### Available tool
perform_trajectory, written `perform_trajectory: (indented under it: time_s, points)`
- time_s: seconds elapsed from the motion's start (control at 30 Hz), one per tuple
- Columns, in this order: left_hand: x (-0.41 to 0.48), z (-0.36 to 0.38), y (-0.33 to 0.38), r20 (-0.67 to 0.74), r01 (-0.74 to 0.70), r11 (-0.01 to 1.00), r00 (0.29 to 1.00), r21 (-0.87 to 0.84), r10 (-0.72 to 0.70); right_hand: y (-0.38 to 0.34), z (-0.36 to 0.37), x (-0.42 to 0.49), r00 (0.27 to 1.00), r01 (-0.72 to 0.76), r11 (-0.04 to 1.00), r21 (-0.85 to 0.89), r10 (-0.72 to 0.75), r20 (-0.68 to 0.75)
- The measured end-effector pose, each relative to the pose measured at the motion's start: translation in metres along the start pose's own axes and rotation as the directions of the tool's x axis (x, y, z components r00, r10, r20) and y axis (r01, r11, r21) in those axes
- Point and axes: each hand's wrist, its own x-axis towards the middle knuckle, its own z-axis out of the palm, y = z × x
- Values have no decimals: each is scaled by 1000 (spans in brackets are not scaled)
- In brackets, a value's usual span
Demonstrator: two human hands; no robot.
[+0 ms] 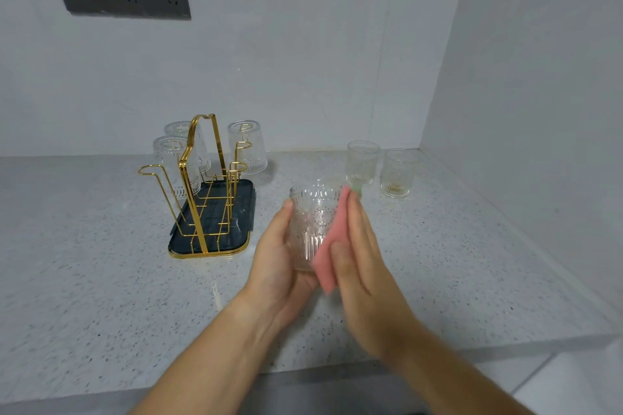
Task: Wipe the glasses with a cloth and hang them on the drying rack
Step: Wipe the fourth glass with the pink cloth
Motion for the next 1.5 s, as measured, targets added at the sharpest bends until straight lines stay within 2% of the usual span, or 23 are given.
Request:
perform_trajectory:
  time_s: [0.07, 0.17, 0.3, 0.4, 0.5, 0.6, 0.67, 0.7, 0.8, 0.87, 0.93, 1.0, 1.07, 1.13, 1.23, 1.3, 1.4, 1.5]
  points:
    - [0, -3, -2, -4, -1, 1000, 1000, 7, 1, 10, 5, -5, 1000, 30, 998, -60, -29, 6]
    - [-1, -4, -7, 28, -4, 997, 1000, 76, 2, 11, 3, -6, 1000, 10, 1000, -15, -10, 5]
    - [4, -8, -10, 21, 29, 980, 999, 195, -33, 4, -10, 9, 997, -78, 983, 163, 81, -14]
    - [1, -3, -11, 28, 63, 986, 997, 156, -69, 4, -16, 22, 986, -142, 945, 295, 161, -42]
    - [0, -2, -9, 26, 55, 997, 998, 61, -57, 6, -6, 10, 998, -64, 977, 205, 64, 6]
    - [1, -7, -5, 34, 51, 997, 998, 61, -53, 17, 7, -12, 999, 24, 999, 43, -25, 35]
    - [2, -11, -5, 33, 61, 994, 997, 96, -65, 23, 10, -18, 999, 45, 999, 25, -45, -6]
    - [2, -14, -6, 49, 61, 991, 997, 121, -67, 22, 8, -18, 998, 46, 996, 73, -43, -42]
    - [-1, -15, -8, 102, 31, 978, 993, 207, -53, 17, -7, -4, 988, -23, 941, 338, 74, -136]
    - [-3, -18, -11, 132, 32, 974, 989, 226, -63, 11, -24, 8, 974, -28, 937, 349, 103, -200]
    - [-4, -19, -12, 159, 31, 970, 985, 241, -71, 3, -40, 15, 974, 9, 953, 303, 61, -220]
    - [-4, -22, -11, 180, 28, 970, 981, 242, -74, -8, -51, 20, 990, 44, 966, 254, -9, -137]
    - [-4, -23, -8, 200, 20, 970, 977, 242, -70, -12, -57, 22, 998, 65, 990, 125, -61, -30]
    - [-6, -24, -4, 225, 17, 969, 972, 248, -74, -11, -64, 22, 999, 53, 996, 65, -53, 0]
    - [-8, -24, 0, 234, 7, 967, 970, 253, -69, -18, -77, 20, 996, 29, 997, 70, -35, 81]
    - [-8, -25, 1, 220, -5, 961, 974, 275, -58, -25, -85, 19, 984, 73, 995, -64, -61, 169]
    - [-9, -25, 0, 211, -22, 950, 976, 313, -47, -32, -91, 16, 956, 96, 965, -244, -21, 292]
    - [-10, -24, -3, 219, -58, 932, 975, 359, -24, -35, -89, 18, 914, 24, 968, -249, 80, 398]
